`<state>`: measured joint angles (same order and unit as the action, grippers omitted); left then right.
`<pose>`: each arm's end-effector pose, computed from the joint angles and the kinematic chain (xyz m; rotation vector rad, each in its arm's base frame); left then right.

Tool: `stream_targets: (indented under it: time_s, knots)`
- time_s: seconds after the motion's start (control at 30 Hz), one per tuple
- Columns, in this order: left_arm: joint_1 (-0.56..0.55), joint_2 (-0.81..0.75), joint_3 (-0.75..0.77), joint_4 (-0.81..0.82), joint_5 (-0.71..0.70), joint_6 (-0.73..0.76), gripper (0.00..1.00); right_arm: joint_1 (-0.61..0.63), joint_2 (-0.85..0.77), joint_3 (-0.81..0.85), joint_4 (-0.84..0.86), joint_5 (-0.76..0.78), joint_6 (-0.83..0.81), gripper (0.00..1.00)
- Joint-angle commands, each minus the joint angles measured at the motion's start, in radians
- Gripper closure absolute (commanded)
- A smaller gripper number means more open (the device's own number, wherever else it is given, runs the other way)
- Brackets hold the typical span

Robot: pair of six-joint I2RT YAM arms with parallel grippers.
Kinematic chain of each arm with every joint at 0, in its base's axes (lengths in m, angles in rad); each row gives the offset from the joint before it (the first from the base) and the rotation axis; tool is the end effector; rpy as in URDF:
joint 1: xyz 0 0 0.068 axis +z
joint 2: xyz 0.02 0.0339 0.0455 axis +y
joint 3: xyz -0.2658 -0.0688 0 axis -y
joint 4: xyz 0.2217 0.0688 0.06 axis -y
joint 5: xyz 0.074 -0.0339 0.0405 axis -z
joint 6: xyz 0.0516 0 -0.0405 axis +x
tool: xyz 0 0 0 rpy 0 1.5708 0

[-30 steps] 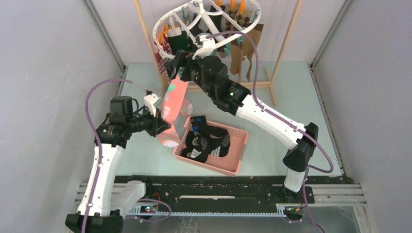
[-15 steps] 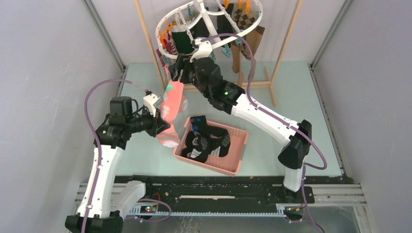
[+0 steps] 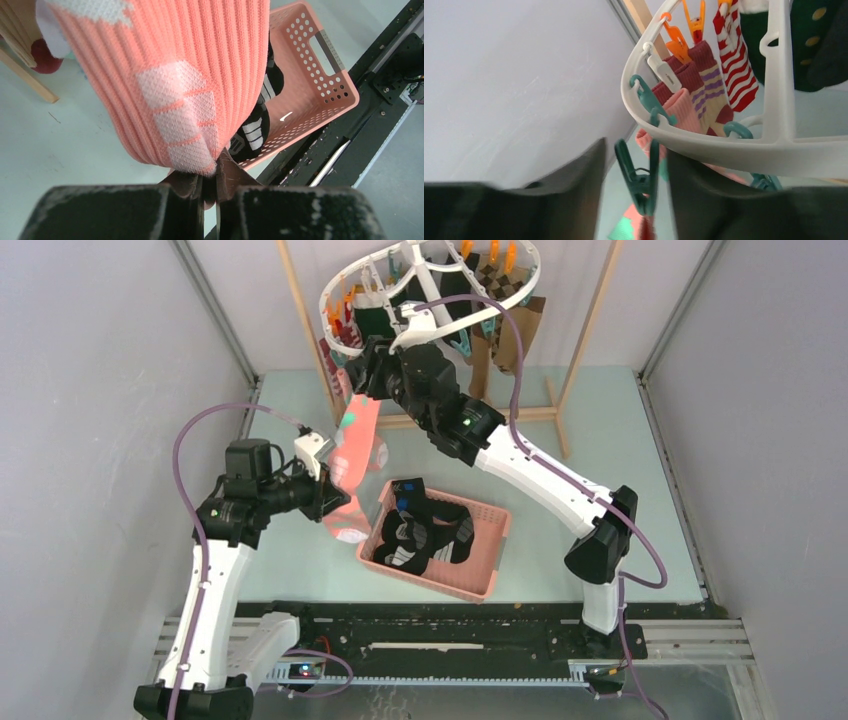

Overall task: Remove the socks clipped to the hanger
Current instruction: Remove the sock from the hanger.

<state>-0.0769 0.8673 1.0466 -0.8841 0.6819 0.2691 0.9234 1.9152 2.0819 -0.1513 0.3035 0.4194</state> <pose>0.1395 -0.0434 0.3409 0.7146 2.0491 -0.6613 0.2787 0.3430 0.4615 -0.1580 1.6079 0.8174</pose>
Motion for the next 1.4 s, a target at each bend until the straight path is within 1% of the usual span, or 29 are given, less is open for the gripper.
stream_targets:
  time_s: [0.0, 0.03, 0.07, 0.13, 0.2, 0.3, 0.47, 0.6, 0.7, 0.73, 0.83, 0.93, 0.97, 1.03, 1.1, 1.13, 1.17, 1.2, 1.27, 1.37]
  knots:
    - [-0.009, -0.023, -0.001, 0.025, 0.002, -0.014, 0.98, -0.003, 0.009, 0.041, -0.023, 0.025, 0.005, 0.36]
    - [-0.012, -0.022, 0.000, 0.025, 0.003, -0.017, 0.98, 0.002, 0.007, 0.034, -0.023, 0.037, 0.004, 0.31]
    - [-0.013, -0.021, 0.000, 0.025, 0.005, -0.019, 0.98, 0.007, 0.004, 0.022, -0.015, 0.044, 0.006, 0.28]
    - [-0.016, -0.021, 0.002, 0.024, 0.005, -0.021, 0.98, 0.014, 0.006, 0.002, 0.006, 0.056, 0.003, 0.27]
    - [-0.020, -0.022, 0.001, 0.025, 0.001, -0.022, 0.98, 0.017, 0.014, 0.005, 0.012, 0.073, 0.002, 0.29]
    - [-0.022, -0.032, 0.004, 0.018, -0.005, -0.018, 0.98, 0.015, 0.028, 0.017, 0.021, 0.089, -0.002, 0.37]
    - [-0.022, -0.039, 0.014, 0.008, -0.003, -0.017, 0.98, 0.007, 0.075, 0.108, -0.024, 0.104, -0.022, 0.52]
    - [-0.022, -0.039, 0.015, 0.004, -0.006, -0.011, 0.98, 0.002, 0.078, 0.122, -0.020, 0.101, -0.030, 0.68]
    - [-0.021, -0.036, 0.003, 0.001, -0.016, 0.000, 0.98, -0.001, 0.065, 0.116, -0.008, 0.074, -0.026, 0.85]
    - [-0.022, -0.032, -0.001, 0.002, -0.022, 0.005, 0.98, -0.003, 0.061, 0.113, -0.004, 0.062, -0.023, 0.88]
    - [-0.021, -0.032, -0.020, -0.006, -0.029, 0.021, 0.98, -0.018, 0.043, 0.095, 0.004, 0.017, 0.007, 0.93]
    - [-0.023, -0.042, -0.030, -0.018, -0.036, 0.041, 0.98, -0.027, 0.019, 0.053, 0.029, -0.023, 0.025, 0.93]
    - [-0.023, -0.045, -0.032, -0.024, -0.038, 0.049, 0.98, -0.028, 0.012, 0.043, 0.028, -0.040, 0.028, 0.87]
    - [-0.024, -0.051, -0.031, -0.028, -0.047, 0.059, 0.98, -0.026, -0.007, 0.015, 0.023, -0.066, 0.030, 0.69]
    - [-0.024, -0.056, -0.025, -0.034, -0.051, 0.072, 0.98, -0.021, -0.048, -0.071, 0.033, -0.084, 0.030, 0.38]
    - [-0.024, -0.056, -0.020, -0.037, -0.051, 0.081, 0.98, -0.017, -0.080, -0.110, 0.051, -0.092, 0.032, 0.29]
    - [-0.024, -0.056, -0.016, -0.038, -0.051, 0.086, 0.98, -0.015, -0.116, -0.196, 0.078, -0.104, 0.038, 0.19]
    - [-0.024, -0.056, -0.010, -0.038, -0.050, 0.090, 0.98, -0.015, -0.152, -0.266, 0.108, -0.125, 0.045, 0.12]
    - [-0.024, -0.053, -0.003, -0.036, -0.037, 0.094, 0.98, -0.014, -0.220, -0.385, 0.167, -0.171, 0.061, 0.02]
    - [-0.024, -0.047, 0.007, -0.033, -0.017, 0.093, 0.98, 0.001, -0.314, -0.545, 0.237, -0.257, 0.059, 0.00]
